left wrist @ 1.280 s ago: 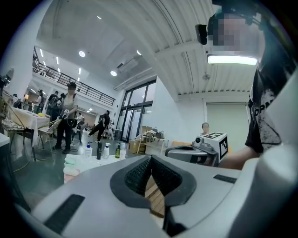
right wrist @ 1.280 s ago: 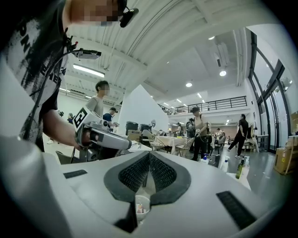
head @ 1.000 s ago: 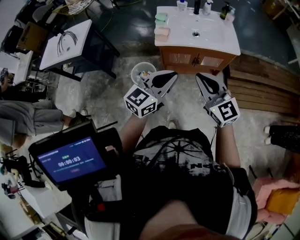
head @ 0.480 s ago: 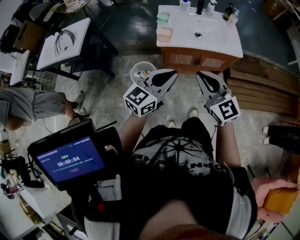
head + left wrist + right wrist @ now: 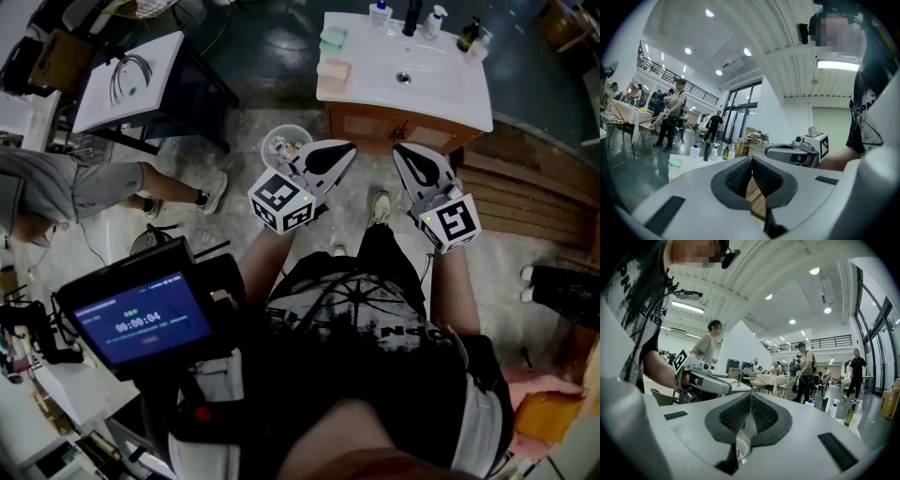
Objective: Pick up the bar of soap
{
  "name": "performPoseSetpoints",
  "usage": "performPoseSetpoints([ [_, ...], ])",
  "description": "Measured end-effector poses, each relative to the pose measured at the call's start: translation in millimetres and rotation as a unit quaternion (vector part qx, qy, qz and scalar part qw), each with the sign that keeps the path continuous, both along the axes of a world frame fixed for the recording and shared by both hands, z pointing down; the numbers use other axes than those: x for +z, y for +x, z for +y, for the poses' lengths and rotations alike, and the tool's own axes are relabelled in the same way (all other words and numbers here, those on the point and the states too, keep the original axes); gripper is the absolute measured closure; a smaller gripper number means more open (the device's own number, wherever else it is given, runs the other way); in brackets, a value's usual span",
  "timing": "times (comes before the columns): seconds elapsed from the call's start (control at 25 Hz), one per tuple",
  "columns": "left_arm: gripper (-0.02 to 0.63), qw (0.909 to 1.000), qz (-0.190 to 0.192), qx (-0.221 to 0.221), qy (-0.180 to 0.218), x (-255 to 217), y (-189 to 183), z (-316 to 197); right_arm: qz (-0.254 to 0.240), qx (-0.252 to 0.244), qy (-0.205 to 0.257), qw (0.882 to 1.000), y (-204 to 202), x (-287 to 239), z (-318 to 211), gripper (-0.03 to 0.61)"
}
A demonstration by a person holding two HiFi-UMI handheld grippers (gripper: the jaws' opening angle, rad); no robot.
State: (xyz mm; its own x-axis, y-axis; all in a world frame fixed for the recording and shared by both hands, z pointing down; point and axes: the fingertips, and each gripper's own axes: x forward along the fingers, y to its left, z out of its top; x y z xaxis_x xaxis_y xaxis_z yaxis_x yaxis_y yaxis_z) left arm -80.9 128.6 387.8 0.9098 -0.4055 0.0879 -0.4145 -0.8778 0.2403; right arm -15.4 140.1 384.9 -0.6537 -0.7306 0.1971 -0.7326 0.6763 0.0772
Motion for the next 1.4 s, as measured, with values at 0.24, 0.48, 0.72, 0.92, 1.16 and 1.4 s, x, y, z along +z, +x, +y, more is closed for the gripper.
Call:
performPoseSetpoints([
  [0.24,0.603,0.9997,-0.008,-0.021,-0.003,11,17,-48,-0.005,-0.026,-0.004,1.0,16,12,-51,0.563],
  [0.48,0.602,0.9987,-0.012,-0.049,-0.009,13,37,-97,-0.008,-0.053,-0.006,0.999,38,14,-107,0.563],
  [0.72,0.603,0.9968,-0.02,-0.077,-0.01,14,58,-146,-0.02,-0.078,-0.011,0.997,59,18,-158,0.563],
  [0.92,0.603,0.9949,-0.031,-0.096,-0.012,16,77,-178,-0.026,-0.105,-0.014,0.994,75,22,-189,0.563],
  [1.16,0.602,0.9917,-0.04,-0.121,-0.012,22,95,-210,-0.038,-0.134,-0.019,0.99,90,31,-220,0.563],
  [1.4,0.603,0.9877,-0.045,-0.15,-0.008,22,104,-229,-0.043,-0.166,-0.017,0.985,96,34,-239,0.563],
])
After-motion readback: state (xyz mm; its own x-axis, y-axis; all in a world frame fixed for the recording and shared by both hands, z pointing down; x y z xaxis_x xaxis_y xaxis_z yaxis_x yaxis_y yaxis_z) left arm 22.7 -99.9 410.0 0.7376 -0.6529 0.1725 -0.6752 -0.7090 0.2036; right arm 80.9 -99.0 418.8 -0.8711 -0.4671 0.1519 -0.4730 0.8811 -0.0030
